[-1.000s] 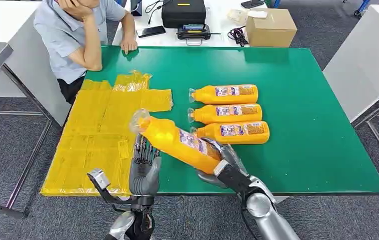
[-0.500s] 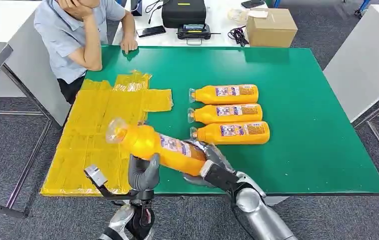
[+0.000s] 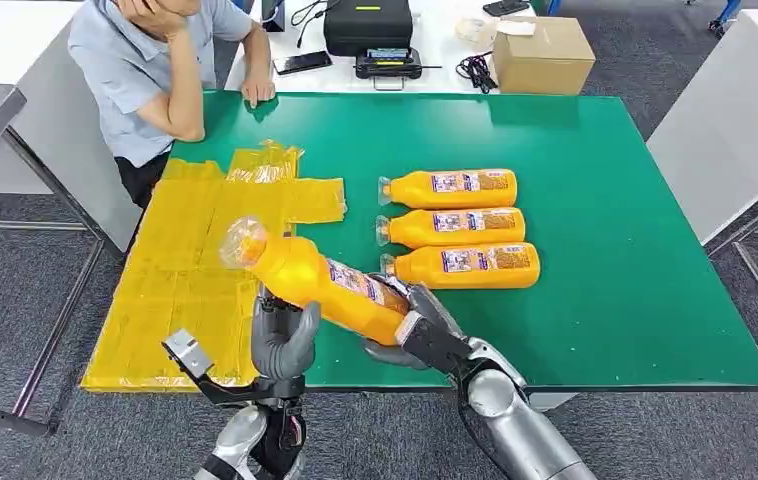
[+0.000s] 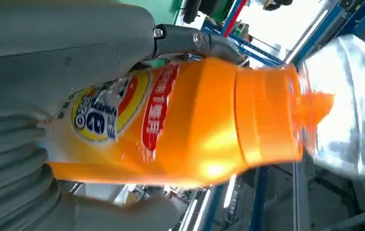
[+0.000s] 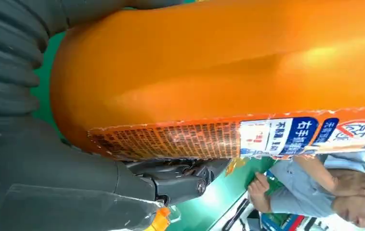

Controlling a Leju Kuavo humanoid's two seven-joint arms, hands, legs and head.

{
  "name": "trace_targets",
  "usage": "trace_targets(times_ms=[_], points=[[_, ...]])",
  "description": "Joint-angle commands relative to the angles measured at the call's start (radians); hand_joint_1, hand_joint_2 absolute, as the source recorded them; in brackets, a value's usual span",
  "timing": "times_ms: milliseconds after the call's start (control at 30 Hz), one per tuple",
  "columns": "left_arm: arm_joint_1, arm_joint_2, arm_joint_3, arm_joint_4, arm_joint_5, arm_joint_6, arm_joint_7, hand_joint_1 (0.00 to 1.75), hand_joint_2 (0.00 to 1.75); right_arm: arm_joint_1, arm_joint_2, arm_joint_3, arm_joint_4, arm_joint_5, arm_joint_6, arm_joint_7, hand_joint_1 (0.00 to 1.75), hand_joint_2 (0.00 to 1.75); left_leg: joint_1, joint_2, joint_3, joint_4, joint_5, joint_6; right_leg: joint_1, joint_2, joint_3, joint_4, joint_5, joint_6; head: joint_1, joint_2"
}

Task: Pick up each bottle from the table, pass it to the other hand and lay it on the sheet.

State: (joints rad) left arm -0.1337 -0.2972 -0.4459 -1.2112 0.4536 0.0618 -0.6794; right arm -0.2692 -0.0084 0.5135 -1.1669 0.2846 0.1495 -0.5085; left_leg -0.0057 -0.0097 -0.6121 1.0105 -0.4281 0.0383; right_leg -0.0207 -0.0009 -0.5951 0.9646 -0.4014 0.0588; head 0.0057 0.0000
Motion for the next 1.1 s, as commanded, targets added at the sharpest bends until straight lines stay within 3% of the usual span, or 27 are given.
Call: trace_targets(times_ms=[33,100,333,367,400,533,567,600,633,667,867,933,1100], points=[[-0.07,0.006,-0.028,0.137,0.026,-0.032,-0.013,1.75,1.75,-0.041,-0.023,0.059,0.07,0.006,0.009,0.006,1.61,1.75,0.0,0.001,0.004,-0.001,-0.001,-0.002,0.001,0.0,0.004,-0.001,-0.001,-0.002,0.0,0.0],[-0.078,0.009,-0.033,0.158,0.061,-0.062,0.019,1.75,1.75,-0.039,-0.027,0.064,0.068,0.008,0.011,0.007,1.68,1.75,0.001,0.001,0.004,-0.001,-0.001,-0.002,0.001,0.0,0.004,-0.001,-0.001,-0.002,0.0,0.0],[-0.078,0.009,-0.033,0.158,0.061,-0.062,0.019,1.75,1.75,-0.039,-0.027,0.064,0.068,0.008,0.011,0.007,1.68,1.75,0.0,0.001,0.003,-0.001,-0.001,-0.001,0.001,0.0,0.002,-0.001,-0.001,-0.002,0.0,0.0],[-0.08,0.011,-0.036,0.166,0.068,-0.071,0.027,1.66,1.75,-0.038,-0.028,0.067,0.067,0.008,0.013,0.007,1.64,1.75,0.001,0.001,0.005,0.0,-0.002,-0.002,0.001,0.0,0.005,-0.001,-0.001,-0.003,0.0,0.0],[-0.084,0.012,-0.039,0.174,0.067,-0.076,0.023,1.75,1.75,-0.039,-0.027,0.07,0.068,0.009,0.015,0.007,1.64,1.75,0.001,0.001,0.003,0.0,-0.001,-0.001,0.001,0.0,0.002,-0.001,-0.001,-0.002,0.0,0.0],[-0.085,0.013,-0.041,0.177,0.055,-0.074,0.002,1.75,1.75,-0.032,-0.028,0.075,0.066,0.011,0.014,0.006,1.5,1.75,0.0,0.001,0.003,-0.001,-0.001,-0.001,0.001,0.0,0.002,-0.001,-0.001,-0.002,0.0,0.0],[-0.085,0.015,-0.044,0.17,0.034,-0.052,-0.018,1.75,1.75,-0.029,-0.028,0.072,0.066,0.01,0.011,0.007,1.27,1.75,0.001,0.002,0.005,-0.001,-0.002,-0.002,0.001,0.001,0.005,-0.001,-0.001,-0.003,0.0,0.0],[-0.085,0.016,-0.046,0.162,0.013,-0.022,-0.019,1.75,1.75,-0.024,-0.027,0.063,0.066,0.005,0.008,0.009,0.1,1.75,0.001,0.001,0.003,-0.001,-0.001,-0.002,0.001,0.0,0.003,-0.001,-0.001,-0.002,0.0,0.0],[-0.078,0.018,-0.046,0.123,-0.092,0.094,-0.019,1.75,1.75,-0.012,-0.026,0.048,0.068,-0.004,0.002,0.021,0.0,1.75,0.001,0.002,0.006,-0.001,-0.002,-0.002,0.001,0.001,0.005,-0.001,-0.002,-0.003,0.0,0.0],[-0.066,0.018,-0.051,0.075,-0.206,0.189,-0.019,1.75,1.75,0.001,-0.029,0.031,0.068,-0.008,-0.014,0.025,0.0,1.75,0.001,0.001,0.003,-0.001,-0.001,-0.002,0.001,0.0,0.003,-0.001,-0.001,-0.002,0.0,0.0],[-0.052,0.02,-0.058,0.057,-0.289,0.264,-0.019,1.75,1.75,0.034,-0.031,-0.017,0.068,0.0,-0.069,0.027,0.0,1.75,0.001,-0.001,0.003,-0.001,-0.001,-0.001,0.001,-0.001,0.004,-0.001,-0.001,-0.002,0.001,0.0],[-0.043,0.023,-0.061,0.04,-0.352,0.361,-0.019,1.75,1.75,0.056,-0.022,-0.051,0.061,0.016,-0.111,0.034,0.0,1.75,0.0,0.001,0.004,-0.001,-0.001,-0.002,0.0,0.0,0.003,-0.001,-0.001,-0.002,0.0,0.0],[0.045,0.1,-0.115,-0.12,-0.315,0.314,-0.018,1.75,1.75,0.14,-0.022,-0.11,-0.018,0.034,-0.145,0.022,0.0,1.75,0.001,0.001,0.006,-0.001,-0.003,-0.003,0.001,0.0,0.006,-0.001,-0.003,-0.003,0.0,0.0]])
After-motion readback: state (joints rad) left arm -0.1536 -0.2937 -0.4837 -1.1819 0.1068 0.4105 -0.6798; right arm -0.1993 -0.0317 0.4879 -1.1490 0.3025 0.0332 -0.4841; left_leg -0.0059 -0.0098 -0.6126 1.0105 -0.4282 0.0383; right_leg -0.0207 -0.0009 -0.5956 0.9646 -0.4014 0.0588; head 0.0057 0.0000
